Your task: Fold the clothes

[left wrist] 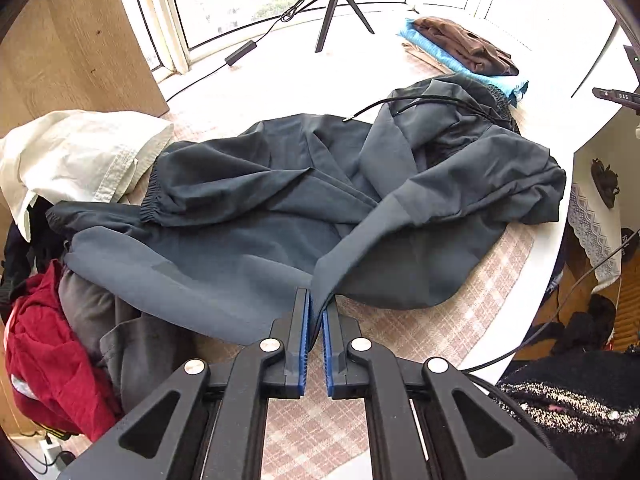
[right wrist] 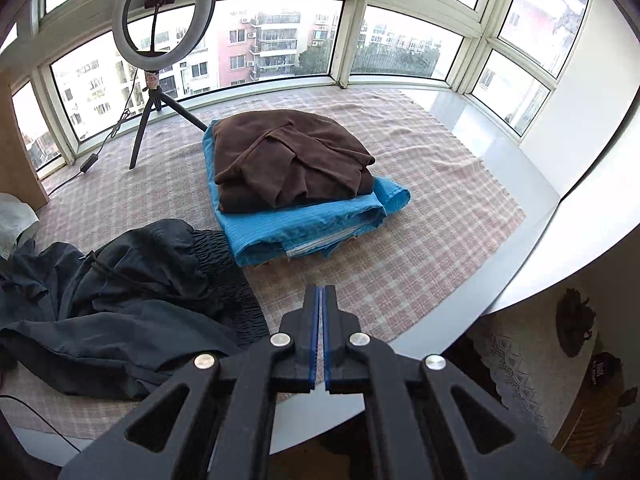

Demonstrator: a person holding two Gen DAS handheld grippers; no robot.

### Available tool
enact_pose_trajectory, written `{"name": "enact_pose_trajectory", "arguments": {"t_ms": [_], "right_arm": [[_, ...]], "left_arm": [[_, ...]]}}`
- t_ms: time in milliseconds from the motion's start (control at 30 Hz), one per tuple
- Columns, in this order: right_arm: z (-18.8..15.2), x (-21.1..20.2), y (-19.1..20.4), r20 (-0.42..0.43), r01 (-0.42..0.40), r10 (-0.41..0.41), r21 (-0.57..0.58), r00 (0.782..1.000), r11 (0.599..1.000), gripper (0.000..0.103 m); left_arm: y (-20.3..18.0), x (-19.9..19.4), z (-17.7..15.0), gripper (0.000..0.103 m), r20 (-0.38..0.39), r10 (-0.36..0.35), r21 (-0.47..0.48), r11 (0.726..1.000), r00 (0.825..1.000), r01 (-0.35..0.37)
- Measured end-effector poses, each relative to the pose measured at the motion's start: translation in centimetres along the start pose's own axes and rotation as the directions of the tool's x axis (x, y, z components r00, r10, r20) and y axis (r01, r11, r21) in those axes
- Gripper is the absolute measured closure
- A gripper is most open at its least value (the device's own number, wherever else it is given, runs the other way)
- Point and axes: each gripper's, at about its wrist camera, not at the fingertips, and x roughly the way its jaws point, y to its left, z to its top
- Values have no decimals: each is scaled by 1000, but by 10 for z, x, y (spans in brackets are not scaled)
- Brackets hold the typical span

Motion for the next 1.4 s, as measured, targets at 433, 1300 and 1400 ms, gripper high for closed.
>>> {"name": "enact_pose_trajectory", "arguments": {"t_ms": [433, 1300, 1400], "right_arm": [[29, 75, 91, -66, -241, 237, -60, 969, 969, 57], [81, 143, 235, -165, -306, 259, -431, 952, 849, 49], [80, 150, 232, -180, -313, 259, -427, 949, 848, 49]], "left_arm": [[81, 77, 71, 44, -104, 117, -245, 960, 988, -139], [182, -46, 65, 101, 101, 223, -507, 850, 969, -143], [207, -76, 73, 101, 99, 330, -524, 819, 939, -233]]}}
